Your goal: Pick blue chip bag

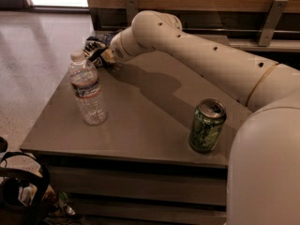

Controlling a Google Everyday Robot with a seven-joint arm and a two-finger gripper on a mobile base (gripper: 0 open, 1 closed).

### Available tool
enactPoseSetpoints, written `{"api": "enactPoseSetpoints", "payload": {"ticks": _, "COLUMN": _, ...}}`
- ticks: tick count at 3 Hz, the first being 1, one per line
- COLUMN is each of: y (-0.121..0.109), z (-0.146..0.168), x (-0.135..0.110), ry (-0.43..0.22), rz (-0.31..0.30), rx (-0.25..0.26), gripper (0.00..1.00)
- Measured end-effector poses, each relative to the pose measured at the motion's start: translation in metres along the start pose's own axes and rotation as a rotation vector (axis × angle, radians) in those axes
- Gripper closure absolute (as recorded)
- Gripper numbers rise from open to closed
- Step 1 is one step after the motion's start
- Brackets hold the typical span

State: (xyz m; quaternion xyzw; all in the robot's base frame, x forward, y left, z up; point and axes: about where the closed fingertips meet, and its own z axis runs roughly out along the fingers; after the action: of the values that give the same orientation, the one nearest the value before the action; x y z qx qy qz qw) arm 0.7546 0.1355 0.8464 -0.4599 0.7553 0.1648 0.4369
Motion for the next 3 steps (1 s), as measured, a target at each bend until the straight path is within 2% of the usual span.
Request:
{"api": "enactPoseSetpoints", "payload": {"ticks": 2, "y": 0.001, "z": 0.001, "x": 0.000, "ry": 0.001, "rz": 0.000, "rx": -0.002, "gripper": 1.00}}
{"api": "enactPoseSetpoints", "payload": {"ticks": 3, "y": 0.003, "z": -0.017, "x": -0.013, "ry": -0.028, "rz": -0.026, "rx": -0.004, "gripper": 1.00}}
